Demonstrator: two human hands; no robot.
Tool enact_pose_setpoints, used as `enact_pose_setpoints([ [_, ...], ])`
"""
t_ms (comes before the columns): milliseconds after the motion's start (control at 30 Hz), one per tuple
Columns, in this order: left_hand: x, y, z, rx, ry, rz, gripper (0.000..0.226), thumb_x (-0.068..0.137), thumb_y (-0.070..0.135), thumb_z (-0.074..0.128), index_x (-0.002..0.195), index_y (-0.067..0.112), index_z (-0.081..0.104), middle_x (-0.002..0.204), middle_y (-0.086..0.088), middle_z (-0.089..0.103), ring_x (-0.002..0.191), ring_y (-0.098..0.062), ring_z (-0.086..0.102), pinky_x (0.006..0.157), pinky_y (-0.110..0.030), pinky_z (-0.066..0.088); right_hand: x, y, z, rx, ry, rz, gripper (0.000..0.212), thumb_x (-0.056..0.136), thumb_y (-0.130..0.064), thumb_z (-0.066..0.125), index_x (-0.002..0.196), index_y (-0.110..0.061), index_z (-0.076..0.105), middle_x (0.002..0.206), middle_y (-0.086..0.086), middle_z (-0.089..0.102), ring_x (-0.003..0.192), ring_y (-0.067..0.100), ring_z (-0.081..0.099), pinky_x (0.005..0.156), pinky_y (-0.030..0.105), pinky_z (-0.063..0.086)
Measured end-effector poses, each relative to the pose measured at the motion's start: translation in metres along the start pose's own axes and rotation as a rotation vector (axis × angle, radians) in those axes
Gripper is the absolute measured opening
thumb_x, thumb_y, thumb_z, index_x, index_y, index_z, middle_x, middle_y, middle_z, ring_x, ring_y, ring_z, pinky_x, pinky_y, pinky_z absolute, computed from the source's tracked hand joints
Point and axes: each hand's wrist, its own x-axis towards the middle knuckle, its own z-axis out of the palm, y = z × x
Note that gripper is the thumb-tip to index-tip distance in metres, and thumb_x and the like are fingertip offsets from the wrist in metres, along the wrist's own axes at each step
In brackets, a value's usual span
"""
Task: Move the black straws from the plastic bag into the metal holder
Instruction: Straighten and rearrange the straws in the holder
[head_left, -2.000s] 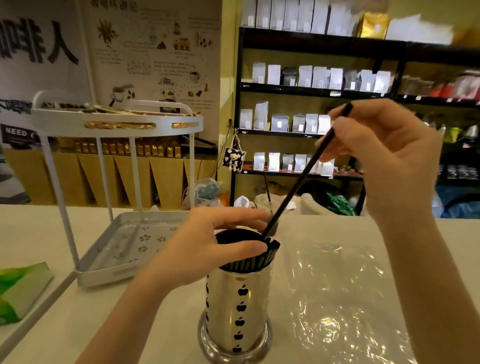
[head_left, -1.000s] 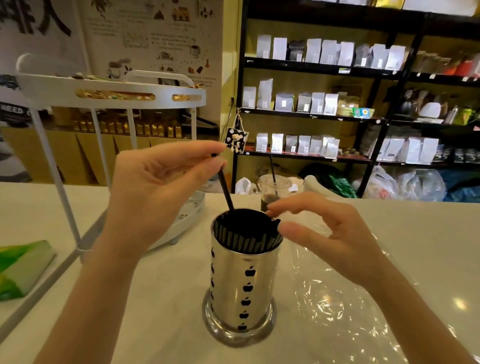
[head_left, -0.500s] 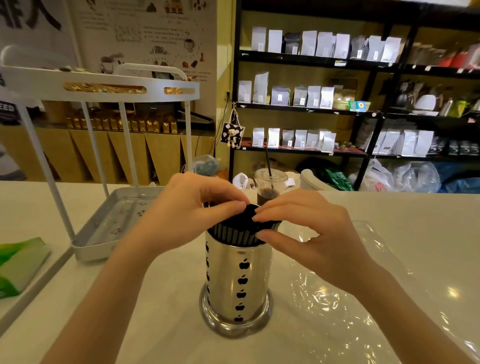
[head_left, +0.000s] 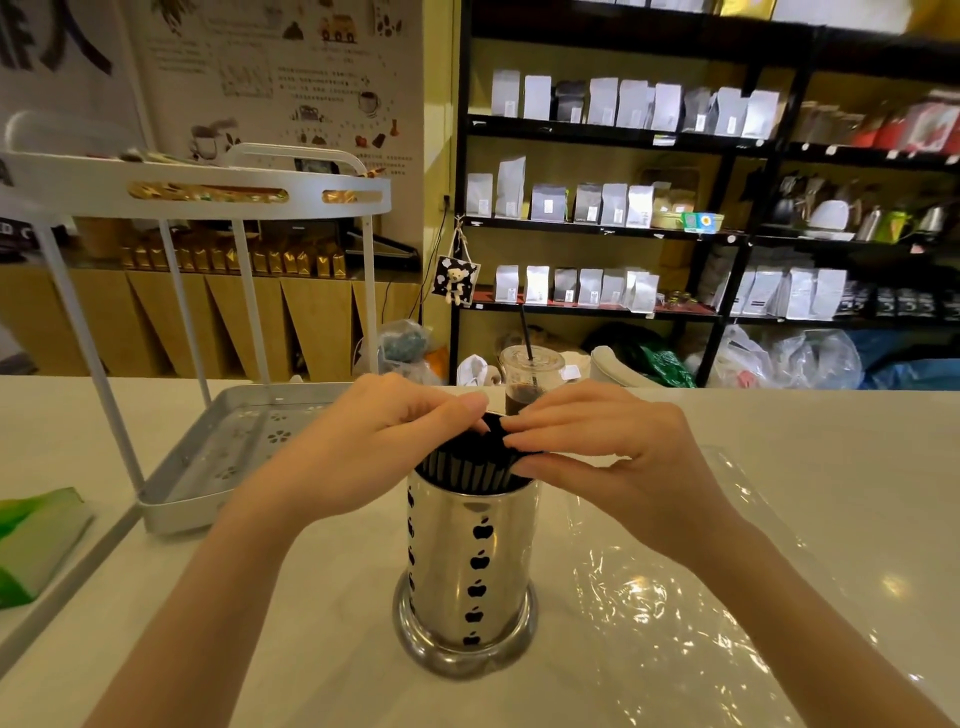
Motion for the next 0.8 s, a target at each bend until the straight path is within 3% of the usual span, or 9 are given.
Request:
enact_pose_setpoints([
  [67, 0.0, -0.002, 0.0, -0.011, -0.014, 0.01, 0.046, 0.071, 0.059, 0.031, 0.09, 0.036, 0.066, 0.091, 0.004, 0.071, 0.086, -0.005, 0.061, 0.083, -0.027, 0.052, 0.002, -0.001, -0.002, 0.007, 0.004, -0.019, 0.022, 0.076, -0.026, 0.066, 0.093, -0.014, 0.073, 0.092, -0.008, 0.071, 0.093, 0.007, 0.063, 0.083, 0.036, 0.053],
  [167, 0.002, -0.004, 0.001, -0.02, -0.01, 0.056, 0.046, 0.081, 0.065, 0.035, 0.096, 0.036, 0.067, 0.092, 0.004, 0.072, 0.09, -0.009, 0.063, 0.084, -0.038, 0.052, 0.011, -0.005, -0.012, 0.078, 0.018, -0.002, 0.023, 0.075, -0.022, 0.068, 0.097, -0.015, 0.071, 0.09, -0.006, 0.074, 0.092, 0.011, 0.064, 0.078, 0.041, 0.053],
  [267, 0.002, -0.003, 0.002, -0.054, 0.019, 0.083, 0.035, 0.083, 0.058, 0.038, 0.098, 0.04, 0.065, 0.094, 0.009, 0.072, 0.092, -0.001, 0.062, 0.082, -0.03, 0.054, 0.024, -0.01, -0.027, 0.163, 0.045, 0.036, 0.025, 0.075, -0.021, 0.068, 0.099, -0.015, 0.068, 0.084, -0.002, 0.071, 0.087, 0.017, 0.064, 0.074, 0.043, 0.053],
  [367, 0.001, 0.0, 0.005, -0.07, 0.028, 0.124, 0.027, 0.08, 0.054, 0.04, 0.101, 0.05, 0.058, 0.1, 0.019, 0.068, 0.096, 0.008, 0.058, 0.078, -0.017, 0.053, 0.038, -0.016, -0.038, 0.149, 0.067, 0.019, 0.026, 0.075, -0.013, 0.071, 0.101, -0.011, 0.068, 0.08, -0.002, 0.072, 0.083, 0.015, 0.066, 0.076, 0.031, 0.055],
  [467, -0.001, 0.007, 0.007, -0.098, 0.056, 0.168, 0.023, 0.076, 0.054, 0.05, 0.099, 0.054, 0.054, 0.102, 0.028, 0.063, 0.098, 0.015, 0.054, 0.07, -0.004, 0.046, 0.054, -0.025, -0.055, 0.137, 0.171, 0.002, 0.026, 0.076, -0.012, 0.07, 0.102, -0.012, 0.067, 0.085, -0.013, 0.071, 0.084, 0.009, 0.068, 0.077, 0.017, 0.052],
  [600, -0.002, 0.013, 0.011, -0.082, 0.098, 0.232, 0.033, 0.068, 0.048, 0.053, 0.101, 0.053, 0.053, 0.102, 0.027, 0.064, 0.099, 0.011, 0.057, 0.074, -0.008, 0.05, 0.077, -0.037, -0.083, 0.218, 0.371, 0.007, 0.014, 0.078, -0.017, 0.065, 0.091, -0.015, 0.071, 0.077, -0.028, 0.071, 0.084, 0.006, 0.07, 0.078, 0.018, 0.053],
  [733, 0.0, 0.008, 0.01, -0.099, 0.236, 0.263, 0.021, 0.075, 0.039, 0.063, 0.087, 0.055, 0.059, 0.085, 0.034, 0.066, 0.097, 0.009, 0.057, 0.072, -0.011, 0.052, 0.083, -0.038, -0.096, 0.31, 0.494, 0.02, 0.015, 0.084, -0.007, 0.061, 0.097, -0.012, 0.065, 0.075, -0.024, 0.073, 0.081, 0.003, 0.07, 0.078, 0.016, 0.051],
  [800, 0.001, 0.004, 0.006, -0.123, 0.309, 0.292, 0.021, 0.07, 0.046, 0.059, 0.089, 0.054, 0.062, 0.091, 0.034, 0.066, 0.094, 0.005, 0.06, 0.074, -0.012, 0.052, 0.079, -0.033, -0.094, 0.331, 0.521, 0.065, 0.014, 0.084, -0.007, 0.061, 0.096, -0.011, 0.065, 0.074, -0.023, 0.073, 0.08, 0.003, 0.07, 0.078, 0.015, 0.051],
])
